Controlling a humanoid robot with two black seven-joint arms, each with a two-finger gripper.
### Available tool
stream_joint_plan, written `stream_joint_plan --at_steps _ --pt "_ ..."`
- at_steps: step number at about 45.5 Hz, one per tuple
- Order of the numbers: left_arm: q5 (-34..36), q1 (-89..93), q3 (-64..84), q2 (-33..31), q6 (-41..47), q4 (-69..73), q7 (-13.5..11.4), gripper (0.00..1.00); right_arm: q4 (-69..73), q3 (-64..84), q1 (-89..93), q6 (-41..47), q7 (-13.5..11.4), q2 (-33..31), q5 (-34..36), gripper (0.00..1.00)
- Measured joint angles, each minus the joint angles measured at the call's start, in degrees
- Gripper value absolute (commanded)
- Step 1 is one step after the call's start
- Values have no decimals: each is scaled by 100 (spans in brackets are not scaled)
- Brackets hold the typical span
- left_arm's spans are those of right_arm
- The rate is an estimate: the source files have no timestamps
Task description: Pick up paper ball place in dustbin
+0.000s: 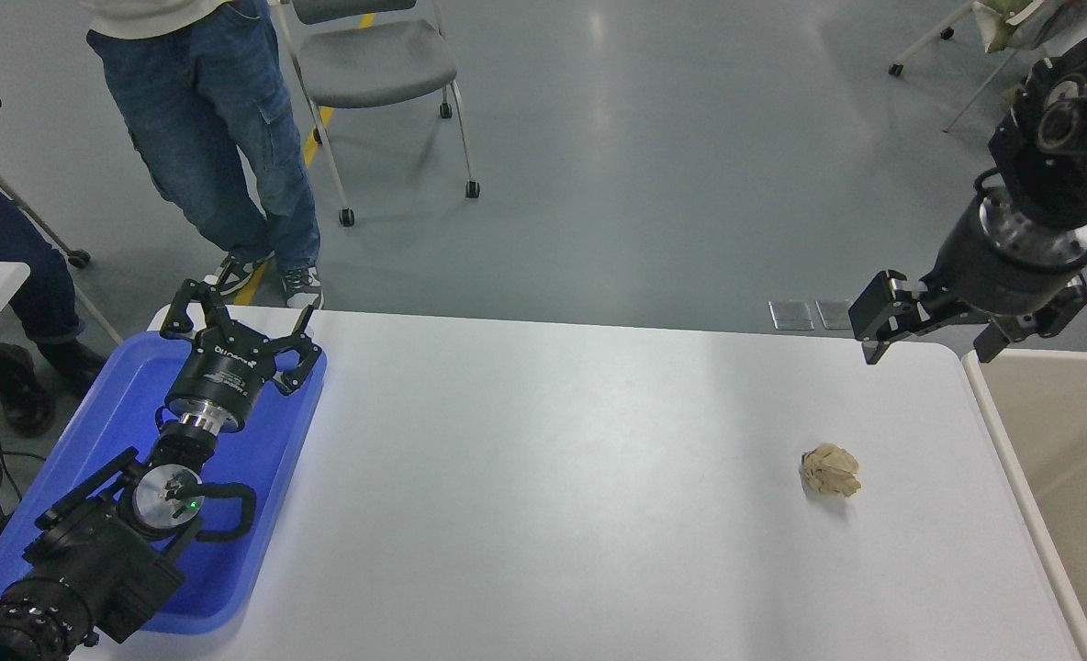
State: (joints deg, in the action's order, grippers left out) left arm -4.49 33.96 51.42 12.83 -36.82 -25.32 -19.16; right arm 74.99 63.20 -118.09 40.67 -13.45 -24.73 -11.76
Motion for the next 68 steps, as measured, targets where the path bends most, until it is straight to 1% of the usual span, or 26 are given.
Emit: stream_joint_plan --at_steps 9,13,20,44,53,68 --pt "0 1 0 0 0 0 0 100 -58 -169 866 -1354 1 17 -74 100" --pt "-1 4 0 0 0 1 0 100 -158 -224 1253 -1827 0 55 -169 100" --pt "0 5 0 0 0 1 0 100 -436 -412 1860 -2318 1 207 -306 100" --pt "0 3 0 0 0 1 0 100 -1910 -1012 3751 -2892 2 773 -775 100" --pt "0 2 0 0 0 1 0 100 -2228 -1170 4163 -3123 2 909 -835 100" --pt "0 3 0 0 0 1 0 100 -2707 -1298 4631 -3248 1 1023 -866 100"
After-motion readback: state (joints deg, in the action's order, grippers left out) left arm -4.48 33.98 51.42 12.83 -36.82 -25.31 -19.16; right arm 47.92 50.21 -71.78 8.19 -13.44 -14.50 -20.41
